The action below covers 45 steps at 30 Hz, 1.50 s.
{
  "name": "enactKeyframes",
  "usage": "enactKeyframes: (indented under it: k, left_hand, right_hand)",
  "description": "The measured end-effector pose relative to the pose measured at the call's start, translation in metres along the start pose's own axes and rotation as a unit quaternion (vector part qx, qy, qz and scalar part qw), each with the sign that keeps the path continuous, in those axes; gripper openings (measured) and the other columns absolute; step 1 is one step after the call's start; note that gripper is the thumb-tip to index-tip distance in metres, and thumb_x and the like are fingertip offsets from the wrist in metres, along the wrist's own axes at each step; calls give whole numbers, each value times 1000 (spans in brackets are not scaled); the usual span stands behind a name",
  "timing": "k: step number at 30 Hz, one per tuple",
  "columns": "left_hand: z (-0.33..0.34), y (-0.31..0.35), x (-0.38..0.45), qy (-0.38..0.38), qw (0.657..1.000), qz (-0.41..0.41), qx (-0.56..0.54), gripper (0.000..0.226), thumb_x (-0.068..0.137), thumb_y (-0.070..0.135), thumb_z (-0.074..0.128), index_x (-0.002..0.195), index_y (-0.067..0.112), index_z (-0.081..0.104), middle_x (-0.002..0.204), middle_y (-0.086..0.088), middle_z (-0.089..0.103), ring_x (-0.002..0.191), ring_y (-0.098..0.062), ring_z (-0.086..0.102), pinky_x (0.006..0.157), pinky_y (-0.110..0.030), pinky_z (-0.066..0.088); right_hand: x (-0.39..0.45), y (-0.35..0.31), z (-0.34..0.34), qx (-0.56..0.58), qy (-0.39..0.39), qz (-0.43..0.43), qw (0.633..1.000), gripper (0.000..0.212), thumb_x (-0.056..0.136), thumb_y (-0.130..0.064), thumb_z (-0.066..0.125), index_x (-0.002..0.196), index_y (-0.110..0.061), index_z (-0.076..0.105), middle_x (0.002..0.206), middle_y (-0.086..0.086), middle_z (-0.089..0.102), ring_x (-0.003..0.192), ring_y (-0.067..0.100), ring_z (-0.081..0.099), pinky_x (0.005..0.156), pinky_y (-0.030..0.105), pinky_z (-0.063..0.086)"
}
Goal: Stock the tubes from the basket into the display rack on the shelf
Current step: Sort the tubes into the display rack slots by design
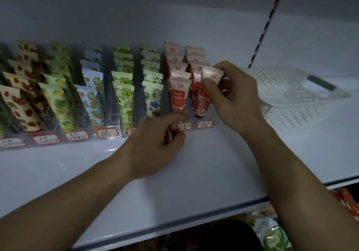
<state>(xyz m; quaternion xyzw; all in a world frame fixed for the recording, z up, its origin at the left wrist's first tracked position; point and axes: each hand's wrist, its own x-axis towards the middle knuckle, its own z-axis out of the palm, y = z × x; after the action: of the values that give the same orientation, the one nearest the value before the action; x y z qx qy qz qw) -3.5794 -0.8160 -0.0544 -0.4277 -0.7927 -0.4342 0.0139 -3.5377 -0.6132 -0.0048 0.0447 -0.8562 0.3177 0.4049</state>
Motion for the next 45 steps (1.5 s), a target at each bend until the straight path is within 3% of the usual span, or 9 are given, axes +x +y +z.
enactKeyframes:
  k: [5,19,22,26,29,33,36,40,45]
  left_hand:
    - [-1,1,0,-10,1000,-1,6,36,95,16,61,131,24,63,76,6,62,62,-10,57,60,-9,39]
    - [1,1,1,-53,999,-2,11,47,95,16,61,140,29,55,80,10,65,66,-10,60,60,-12,40]
    - [4,1,2,-56,998,7,40,54,94,16,59,144,35,49,68,8,62,62,-9,58,55,-14,38]
    - [8,5,3,-43,994,35,92,63,91,19,58,146,42,41,62,10,57,60,-5,56,50,-13,30]
    - [10,6,4,-31,991,45,122,63,90,21,58,148,40,39,56,11,53,56,-4,52,50,-17,29]
    - [11,7,4,-25,988,43,146,66,89,26,56,150,39,35,61,12,56,58,-6,53,50,-19,31]
    - [12,6,3,-21,987,49,154,69,90,28,55,153,37,29,64,11,58,60,-8,54,51,-23,33]
    - [14,5,3,-15,982,55,180,71,92,29,53,156,33,22,65,13,56,57,-8,50,49,-19,28]
    - [18,11,2,0,959,77,272,74,94,35,46,159,24,13,73,6,57,56,-17,49,52,-28,34]
  right_hand:
    - [1,-2,-7,-26,-28,20,999,13,91,-29,71,99,-20,67,83,-7,69,63,11,69,57,40,58]
    - [9,-15,-14,-143,-176,75,971,19,86,-28,78,92,-20,62,82,-4,71,65,4,67,69,33,59]
    - [8,-18,-18,-190,-184,62,962,26,88,-38,75,99,-20,59,86,-3,68,71,9,66,66,31,54]
    - [17,-27,-40,-186,-108,-6,977,20,93,-36,70,102,-19,66,85,-12,68,62,-7,56,65,13,44]
    - [35,-36,-47,-233,-171,-54,956,11,94,-26,69,94,-17,74,89,-9,73,64,-11,53,70,4,38]
    - [43,-38,-42,-230,-252,5,940,7,90,-19,74,90,-12,77,81,-3,74,59,-1,65,65,12,53]
    - [49,-36,-41,-181,-273,71,942,4,90,-12,74,88,-9,76,76,-1,73,59,-3,68,56,8,51]
    - [53,-36,-39,-197,-297,44,933,3,88,-8,75,86,-6,76,79,6,75,63,-1,69,59,8,52]
    - [59,-38,-42,-210,-331,10,920,1,88,-8,75,87,-9,76,74,2,73,64,-4,69,65,15,57]
